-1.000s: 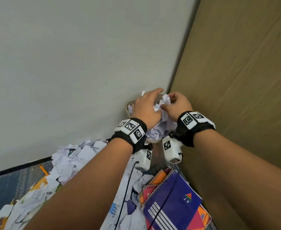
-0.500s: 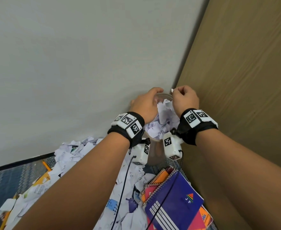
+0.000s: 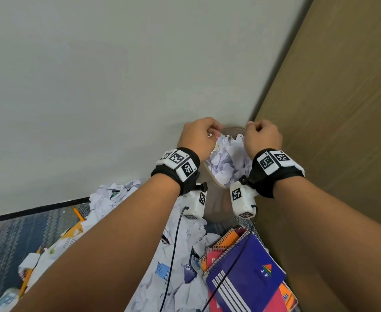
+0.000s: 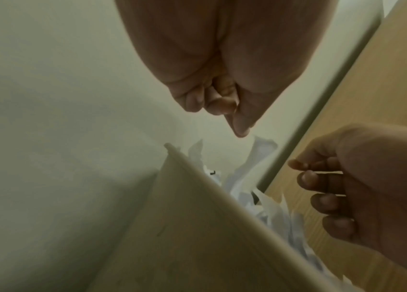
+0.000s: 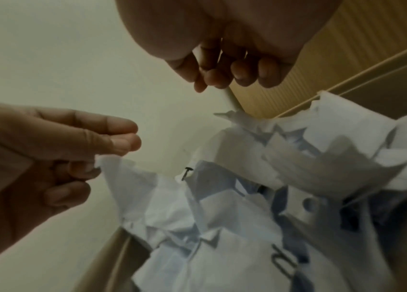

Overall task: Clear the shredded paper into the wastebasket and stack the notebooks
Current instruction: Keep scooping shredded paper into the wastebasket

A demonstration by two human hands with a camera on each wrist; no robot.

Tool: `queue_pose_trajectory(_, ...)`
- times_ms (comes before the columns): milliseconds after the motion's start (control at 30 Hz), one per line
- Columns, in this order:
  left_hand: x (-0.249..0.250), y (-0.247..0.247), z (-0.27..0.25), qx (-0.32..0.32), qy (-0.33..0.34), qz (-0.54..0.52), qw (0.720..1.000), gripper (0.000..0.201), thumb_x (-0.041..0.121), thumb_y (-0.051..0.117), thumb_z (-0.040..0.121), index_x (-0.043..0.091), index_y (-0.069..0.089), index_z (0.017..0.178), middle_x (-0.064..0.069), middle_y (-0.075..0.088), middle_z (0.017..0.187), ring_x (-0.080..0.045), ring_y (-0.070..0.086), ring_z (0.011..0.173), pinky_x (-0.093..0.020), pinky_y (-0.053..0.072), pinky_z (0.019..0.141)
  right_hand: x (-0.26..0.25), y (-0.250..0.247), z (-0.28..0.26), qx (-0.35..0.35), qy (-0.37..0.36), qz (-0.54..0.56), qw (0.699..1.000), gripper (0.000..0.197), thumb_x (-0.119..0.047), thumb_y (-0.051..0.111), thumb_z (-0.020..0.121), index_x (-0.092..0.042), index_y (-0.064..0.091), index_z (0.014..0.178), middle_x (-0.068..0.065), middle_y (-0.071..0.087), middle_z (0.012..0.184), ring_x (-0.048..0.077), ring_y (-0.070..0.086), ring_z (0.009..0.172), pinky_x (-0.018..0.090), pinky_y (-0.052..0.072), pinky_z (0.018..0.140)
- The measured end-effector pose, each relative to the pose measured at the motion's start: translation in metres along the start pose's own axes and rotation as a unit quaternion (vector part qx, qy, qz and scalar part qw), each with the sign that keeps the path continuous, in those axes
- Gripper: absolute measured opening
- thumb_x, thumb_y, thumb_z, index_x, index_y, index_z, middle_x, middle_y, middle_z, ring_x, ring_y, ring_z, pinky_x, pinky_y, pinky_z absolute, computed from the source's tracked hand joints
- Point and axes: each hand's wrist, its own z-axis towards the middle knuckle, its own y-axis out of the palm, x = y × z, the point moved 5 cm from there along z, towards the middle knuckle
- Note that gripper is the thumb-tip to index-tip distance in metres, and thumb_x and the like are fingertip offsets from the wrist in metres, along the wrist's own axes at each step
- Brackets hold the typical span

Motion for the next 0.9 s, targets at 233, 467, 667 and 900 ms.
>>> queue_pose_trajectory(233,-0.019,-0.051,-0.010,0.072,-0.026,0.037,0.996,0.012,0.014,0.060,0.086,0.020,0.070,0.088,0.011,0.063,0.077,0.007,0.052,0.063,0.004,0.032,0.057,-0.057,0.021,-0.019,-0.082,-0.071,-0.042,0.993,0.014,-0.032,0.051,0.083,-0.020,0.059,0.079,-0.005,0.060,0.078,0.020,0.054,0.076,0.025,0.037,0.068)
queue_pose_trajectory(467,-0.092,-0.119,-0.063,-0.004,-0.117,0.146,0.982,0.014,0.018,0.056,0.087,0.024,0.068,0.089,0.006,0.066,0.079,-0.012,0.060,0.074,-0.017,0.045,0.066,-0.104,0.090,-0.083,-0.203,-0.142,-0.049,0.968,0.013,-0.032,0.055,0.082,-0.021,0.060,0.077,0.000,0.065,0.081,0.023,0.058,0.076,0.026,0.044,0.069)
queue_pose_trajectory(667,-0.178,-0.182,-0.150,-0.197,-0.232,0.315,0.899,0.021,0.020,0.049,0.092,0.014,0.068,0.099,-0.006,0.068,0.096,-0.026,0.062,0.090,-0.030,0.050,0.077,-0.097,0.145,-0.144,-0.345,-0.195,-0.132,0.908,0.012,-0.031,0.054,0.085,-0.022,0.061,0.082,0.001,0.066,0.085,0.024,0.061,0.080,0.029,0.050,0.071)
queue_pose_trajectory(900,-0.258,-0.232,-0.275,-0.378,-0.319,0.410,0.766,0.035,0.046,0.060,0.088,0.021,0.053,0.112,-0.005,0.059,0.119,-0.025,0.056,0.106,-0.032,0.046,0.089,-0.049,0.204,-0.279,-0.558,-0.364,-0.302,0.682,0.045,-0.040,0.059,0.088,-0.023,0.048,0.128,0.004,0.050,0.127,0.028,0.054,0.114,0.039,0.048,0.092)
